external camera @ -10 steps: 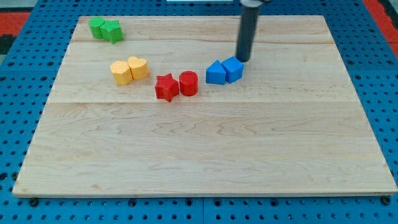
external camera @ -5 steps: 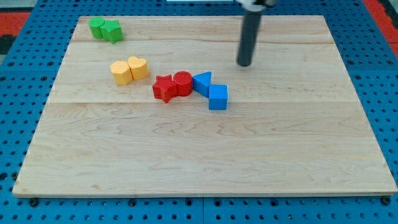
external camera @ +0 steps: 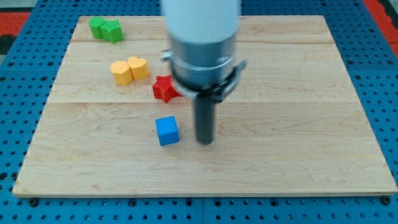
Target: Move the blue cube towards the bottom center of the board
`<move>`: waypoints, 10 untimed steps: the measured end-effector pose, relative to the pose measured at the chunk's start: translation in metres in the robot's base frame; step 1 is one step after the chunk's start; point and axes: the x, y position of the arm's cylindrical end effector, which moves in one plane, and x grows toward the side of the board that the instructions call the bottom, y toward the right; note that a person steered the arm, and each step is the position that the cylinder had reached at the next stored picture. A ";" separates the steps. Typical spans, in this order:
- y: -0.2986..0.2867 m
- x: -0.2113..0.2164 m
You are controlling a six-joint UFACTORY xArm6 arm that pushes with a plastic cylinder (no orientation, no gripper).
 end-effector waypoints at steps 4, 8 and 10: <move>-0.083 -0.030; -0.092 -0.035; 0.096 -0.134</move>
